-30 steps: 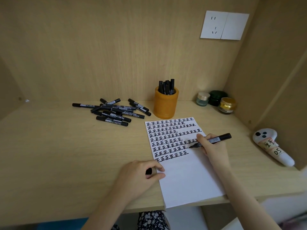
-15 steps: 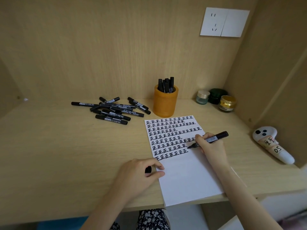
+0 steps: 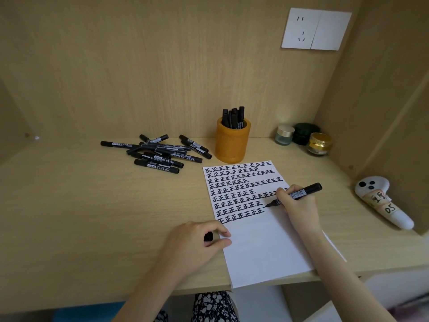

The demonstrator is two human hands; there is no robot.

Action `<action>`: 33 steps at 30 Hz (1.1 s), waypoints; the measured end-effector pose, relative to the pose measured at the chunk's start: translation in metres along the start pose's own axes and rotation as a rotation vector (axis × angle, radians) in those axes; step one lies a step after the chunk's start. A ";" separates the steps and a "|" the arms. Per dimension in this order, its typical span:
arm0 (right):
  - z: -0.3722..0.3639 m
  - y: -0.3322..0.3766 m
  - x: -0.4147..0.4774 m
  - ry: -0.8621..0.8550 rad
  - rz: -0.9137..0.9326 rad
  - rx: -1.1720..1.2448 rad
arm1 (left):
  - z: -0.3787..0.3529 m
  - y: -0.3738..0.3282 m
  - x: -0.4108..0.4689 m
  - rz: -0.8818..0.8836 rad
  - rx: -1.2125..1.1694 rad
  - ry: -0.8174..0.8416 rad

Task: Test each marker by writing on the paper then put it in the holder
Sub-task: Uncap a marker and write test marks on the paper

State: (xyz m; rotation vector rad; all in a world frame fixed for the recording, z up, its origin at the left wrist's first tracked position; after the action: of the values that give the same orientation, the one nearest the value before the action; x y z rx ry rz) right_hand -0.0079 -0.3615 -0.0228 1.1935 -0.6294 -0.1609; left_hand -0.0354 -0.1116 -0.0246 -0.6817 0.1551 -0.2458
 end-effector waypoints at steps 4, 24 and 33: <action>0.001 -0.001 0.000 0.014 -0.020 0.018 | -0.001 0.002 0.001 0.001 0.004 0.003; 0.001 -0.001 0.000 0.017 -0.003 0.000 | -0.001 0.001 0.001 0.003 0.029 -0.008; -0.001 -0.003 0.000 0.035 -0.014 0.042 | -0.001 0.002 0.001 -0.001 0.020 -0.010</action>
State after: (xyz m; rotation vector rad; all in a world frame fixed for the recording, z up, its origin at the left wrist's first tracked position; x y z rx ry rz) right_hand -0.0072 -0.3618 -0.0254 1.2395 -0.5959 -0.1386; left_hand -0.0348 -0.1111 -0.0264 -0.6633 0.1430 -0.2446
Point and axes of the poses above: each hand's wrist, its own x-axis towards the middle knuckle, its own z-axis out of the back of the hand, y = z × x, the point moved 4 cm from there along x, towards the middle knuckle, and after that the axes turned 15 degrees about z, right-handed, at the moved point
